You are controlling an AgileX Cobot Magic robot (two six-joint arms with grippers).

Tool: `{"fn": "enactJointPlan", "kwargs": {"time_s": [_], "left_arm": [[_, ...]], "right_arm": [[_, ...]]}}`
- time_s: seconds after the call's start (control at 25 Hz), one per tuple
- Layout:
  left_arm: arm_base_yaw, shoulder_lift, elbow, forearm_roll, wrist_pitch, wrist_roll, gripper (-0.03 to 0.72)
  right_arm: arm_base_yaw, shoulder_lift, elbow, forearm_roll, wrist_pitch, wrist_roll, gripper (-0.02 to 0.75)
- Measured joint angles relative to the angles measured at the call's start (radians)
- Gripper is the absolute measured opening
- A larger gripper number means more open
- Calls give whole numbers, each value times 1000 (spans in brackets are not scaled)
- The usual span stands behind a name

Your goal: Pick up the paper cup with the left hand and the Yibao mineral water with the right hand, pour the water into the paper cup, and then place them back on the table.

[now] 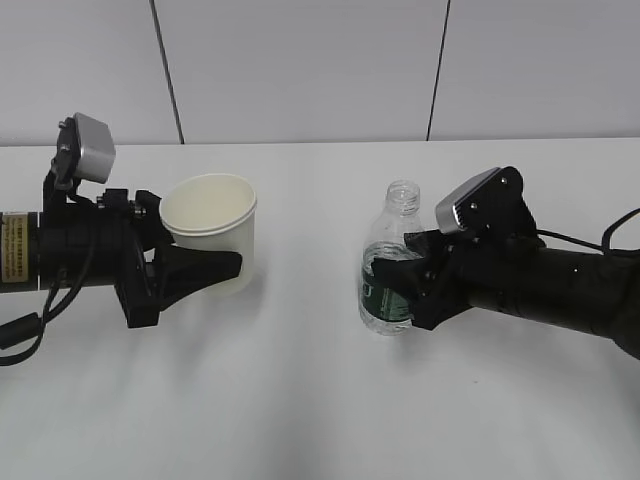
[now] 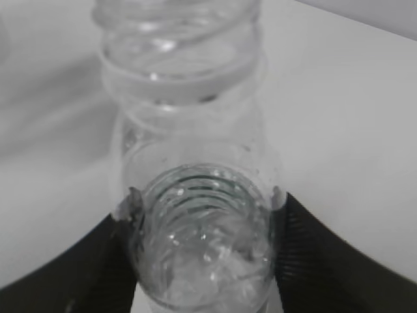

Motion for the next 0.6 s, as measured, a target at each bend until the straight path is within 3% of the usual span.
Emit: {"fn": "enactJointPlan", "kwargs": {"time_s": [0.6], "left_arm": [[0,0,0,2,-12,0,435]], "right_arm": [[0,-6,0,-25,9,0,447]]}}
